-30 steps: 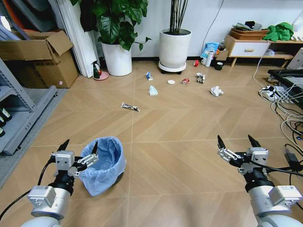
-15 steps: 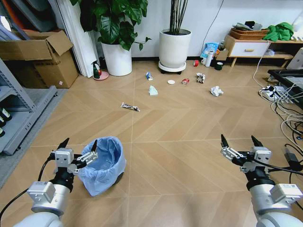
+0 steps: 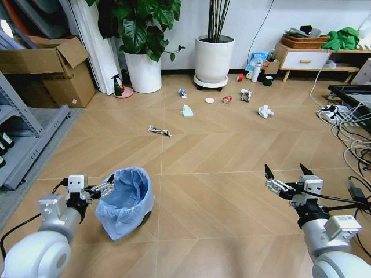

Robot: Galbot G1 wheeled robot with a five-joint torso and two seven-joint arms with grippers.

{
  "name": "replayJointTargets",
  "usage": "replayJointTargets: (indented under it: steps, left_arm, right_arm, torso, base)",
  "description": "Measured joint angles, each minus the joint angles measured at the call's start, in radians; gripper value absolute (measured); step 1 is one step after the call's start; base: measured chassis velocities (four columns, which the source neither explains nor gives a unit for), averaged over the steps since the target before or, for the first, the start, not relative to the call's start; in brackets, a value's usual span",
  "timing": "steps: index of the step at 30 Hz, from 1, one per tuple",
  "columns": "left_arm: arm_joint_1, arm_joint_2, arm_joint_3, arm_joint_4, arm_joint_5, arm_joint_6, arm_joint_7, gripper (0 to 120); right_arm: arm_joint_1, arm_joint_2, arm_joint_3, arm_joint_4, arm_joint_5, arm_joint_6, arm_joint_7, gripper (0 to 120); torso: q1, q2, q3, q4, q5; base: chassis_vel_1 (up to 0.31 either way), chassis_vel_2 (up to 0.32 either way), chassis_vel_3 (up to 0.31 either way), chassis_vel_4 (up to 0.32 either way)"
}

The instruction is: Pick up the trash bin and place the garbage on the floor into it.

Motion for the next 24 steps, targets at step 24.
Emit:
replayJointTargets:
  steps: [24]
  left_arm:
    - [-0.354, 0.088, 0.209, 0.470, -0.126, 0.087, 0.065, 100]
  right_arm:
    - [-0.017, 0.023, -0.003, -0.026, -0.029, 0.024, -0.004, 100]
  torso:
    - [0.000, 0.000, 0.000, 0.0000, 0.0005]
  base:
    - [0.000, 0.000, 0.000, 0.000]
